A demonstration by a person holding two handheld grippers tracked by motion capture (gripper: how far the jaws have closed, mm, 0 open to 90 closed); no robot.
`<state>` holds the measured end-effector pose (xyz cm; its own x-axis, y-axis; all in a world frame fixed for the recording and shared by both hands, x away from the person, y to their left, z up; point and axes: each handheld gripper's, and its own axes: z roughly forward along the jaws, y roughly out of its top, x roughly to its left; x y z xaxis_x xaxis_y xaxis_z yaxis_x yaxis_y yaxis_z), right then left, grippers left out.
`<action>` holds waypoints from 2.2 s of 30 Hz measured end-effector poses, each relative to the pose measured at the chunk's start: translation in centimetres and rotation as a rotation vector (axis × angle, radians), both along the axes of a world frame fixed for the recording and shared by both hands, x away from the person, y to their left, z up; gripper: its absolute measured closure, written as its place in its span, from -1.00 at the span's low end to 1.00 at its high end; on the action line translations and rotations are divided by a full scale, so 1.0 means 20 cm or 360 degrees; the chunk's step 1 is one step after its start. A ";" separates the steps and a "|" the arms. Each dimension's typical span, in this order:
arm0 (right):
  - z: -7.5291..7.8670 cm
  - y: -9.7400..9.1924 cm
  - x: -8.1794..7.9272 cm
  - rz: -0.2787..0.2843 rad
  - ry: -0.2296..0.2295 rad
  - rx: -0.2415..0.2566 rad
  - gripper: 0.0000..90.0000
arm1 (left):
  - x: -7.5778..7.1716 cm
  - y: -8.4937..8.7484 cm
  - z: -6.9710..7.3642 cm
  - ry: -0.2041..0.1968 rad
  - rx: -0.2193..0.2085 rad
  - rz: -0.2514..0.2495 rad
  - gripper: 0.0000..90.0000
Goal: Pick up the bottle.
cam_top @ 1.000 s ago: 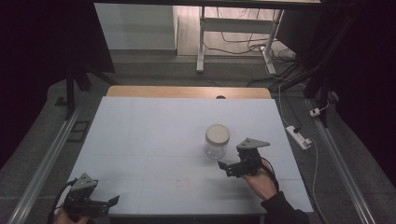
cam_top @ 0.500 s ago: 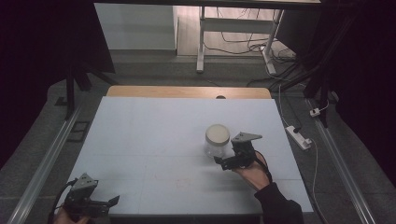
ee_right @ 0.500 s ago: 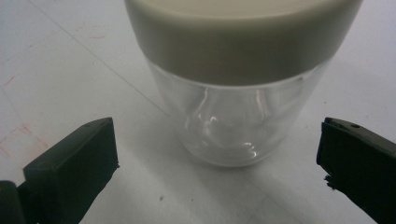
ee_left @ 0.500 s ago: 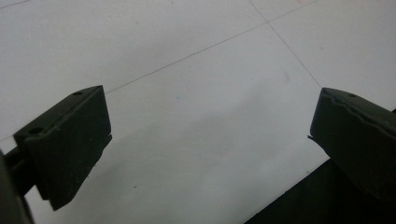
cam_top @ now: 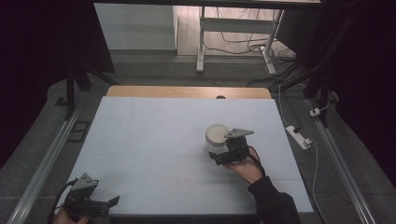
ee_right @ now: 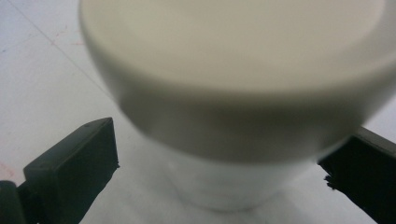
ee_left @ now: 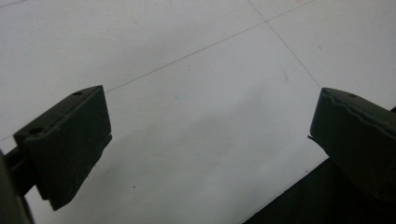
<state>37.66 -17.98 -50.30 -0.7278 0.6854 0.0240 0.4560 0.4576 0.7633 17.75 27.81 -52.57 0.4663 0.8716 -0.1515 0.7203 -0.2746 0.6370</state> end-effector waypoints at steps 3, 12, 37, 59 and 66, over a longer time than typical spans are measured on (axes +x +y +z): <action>-0.01 0.01 0.02 -0.0004 -0.0001 0.0011 -1.00 | 0.00 0.00 0.00 0.0001 0.0000 -0.0002 -1.00; -0.02 0.04 0.06 0.0004 -0.0013 -0.0003 -1.00 | 0.00 0.00 0.00 0.0003 0.0002 -0.0006 -1.00; -0.03 0.04 0.05 0.0023 -0.0097 -0.0028 -0.86 | 0.00 -0.01 0.00 0.0007 0.0010 -0.0026 -1.00; 0.04 0.11 -0.04 0.0149 -0.0105 0.0027 -0.85 | 0.00 0.00 0.00 0.0009 0.0003 -0.0027 -0.99; 0.06 0.15 -0.08 0.0197 -0.0096 0.0065 -0.85 | 0.00 0.00 0.00 0.0011 0.0002 -0.0028 -0.99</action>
